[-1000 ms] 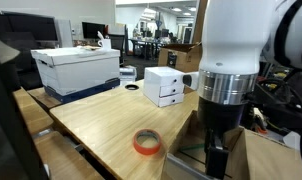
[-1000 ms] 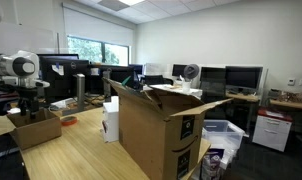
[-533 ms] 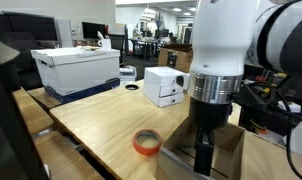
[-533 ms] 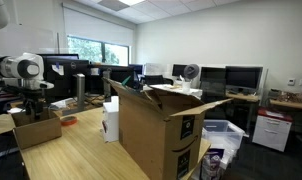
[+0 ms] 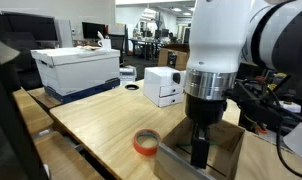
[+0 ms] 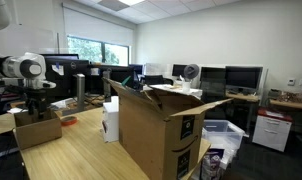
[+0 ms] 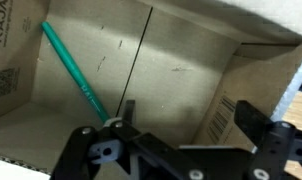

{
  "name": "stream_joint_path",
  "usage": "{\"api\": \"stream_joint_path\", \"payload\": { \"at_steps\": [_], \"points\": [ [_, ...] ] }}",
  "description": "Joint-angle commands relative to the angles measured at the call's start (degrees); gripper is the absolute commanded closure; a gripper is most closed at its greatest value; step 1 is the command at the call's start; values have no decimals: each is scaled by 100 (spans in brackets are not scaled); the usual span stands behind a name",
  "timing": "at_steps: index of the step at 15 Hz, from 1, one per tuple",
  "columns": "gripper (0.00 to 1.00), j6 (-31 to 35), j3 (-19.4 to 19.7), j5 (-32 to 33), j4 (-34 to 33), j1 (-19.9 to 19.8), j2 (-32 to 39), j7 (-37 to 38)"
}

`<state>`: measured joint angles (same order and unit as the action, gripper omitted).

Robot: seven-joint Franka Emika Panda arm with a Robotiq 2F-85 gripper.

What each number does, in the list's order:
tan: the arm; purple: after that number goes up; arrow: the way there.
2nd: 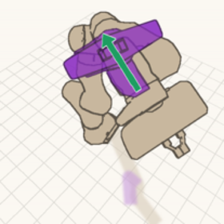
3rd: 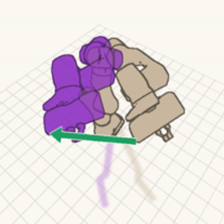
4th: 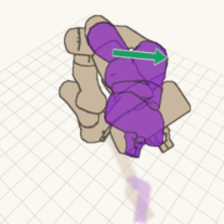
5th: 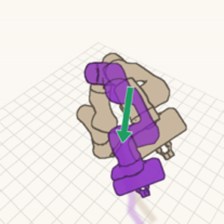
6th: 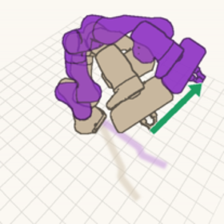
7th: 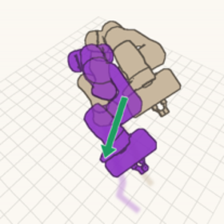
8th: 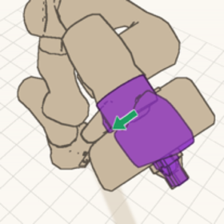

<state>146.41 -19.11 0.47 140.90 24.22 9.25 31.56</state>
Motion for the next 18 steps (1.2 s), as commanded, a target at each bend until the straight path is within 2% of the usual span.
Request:
{"api": "stream_joint_path", "payload": {
  "at_steps": [1, 10, 18],
  "points": [
    [0, -27, 16, 46, 53, -46, -76, -540],
    [0, -286, -44, 46, 22, -154, -97, -2168],
    [0, -402, -69, 113, -106, -106, -72, -2379]
  ]
}}
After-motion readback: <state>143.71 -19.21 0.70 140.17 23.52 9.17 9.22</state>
